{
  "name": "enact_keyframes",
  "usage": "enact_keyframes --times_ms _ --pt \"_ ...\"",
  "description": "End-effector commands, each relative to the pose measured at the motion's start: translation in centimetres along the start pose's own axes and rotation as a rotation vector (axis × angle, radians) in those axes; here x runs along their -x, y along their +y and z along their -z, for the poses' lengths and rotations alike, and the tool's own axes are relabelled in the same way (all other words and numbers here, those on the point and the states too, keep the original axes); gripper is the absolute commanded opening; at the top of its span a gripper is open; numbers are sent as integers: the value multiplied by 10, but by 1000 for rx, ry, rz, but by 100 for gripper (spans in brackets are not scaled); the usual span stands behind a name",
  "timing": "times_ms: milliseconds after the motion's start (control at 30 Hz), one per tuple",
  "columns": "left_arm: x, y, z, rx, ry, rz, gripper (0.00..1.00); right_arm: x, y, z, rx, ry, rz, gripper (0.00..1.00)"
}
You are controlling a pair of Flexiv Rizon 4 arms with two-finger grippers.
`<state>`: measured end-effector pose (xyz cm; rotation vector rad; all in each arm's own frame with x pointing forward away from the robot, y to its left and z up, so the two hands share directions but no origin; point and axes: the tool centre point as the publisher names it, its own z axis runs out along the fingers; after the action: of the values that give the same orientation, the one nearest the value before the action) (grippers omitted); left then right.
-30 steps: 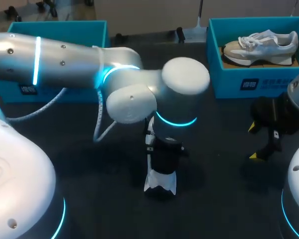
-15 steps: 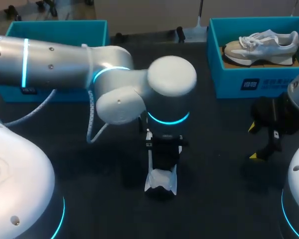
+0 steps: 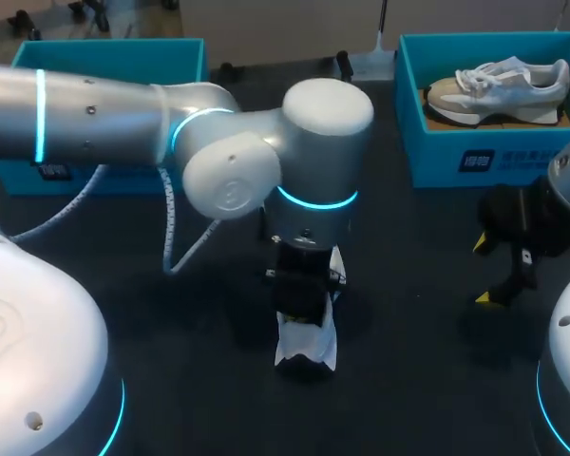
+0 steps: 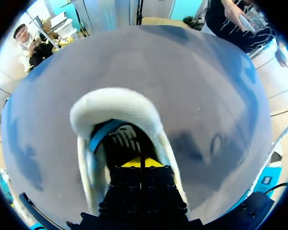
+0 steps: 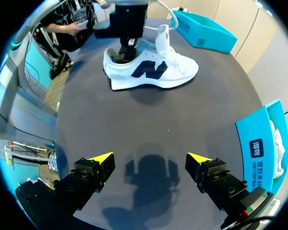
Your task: Take the shoe out of the shoebox, open the shoe tongue, remove and reinsert the insole, then place the shoe into the shoebox
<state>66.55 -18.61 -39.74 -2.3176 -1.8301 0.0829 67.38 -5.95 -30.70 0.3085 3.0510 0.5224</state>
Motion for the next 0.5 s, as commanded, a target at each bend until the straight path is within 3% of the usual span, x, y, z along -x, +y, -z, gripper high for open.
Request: enact_keyframes --times_ms 33,100,200,233,333,500 --pt "16 2 -30 -53 76 -6 0 -1 1 -1 -3 -2 0 100" --pt "15 0 -36 -40 83 -16 0 -1 1 -1 -3 -2 0 100" --pt "8 3 -47 54 96 7 0 -1 1 -1 -3 -2 0 100" --pt "2 11 -52 144 83 63 0 -1 1 -1 -3 -2 0 100" --pt "-9 30 -54 242 58 170 0 -1 1 -1 -3 -2 0 100" --pt "-15 59 -43 325 -22 295 0 -1 1 -1 -3 -2 0 100"
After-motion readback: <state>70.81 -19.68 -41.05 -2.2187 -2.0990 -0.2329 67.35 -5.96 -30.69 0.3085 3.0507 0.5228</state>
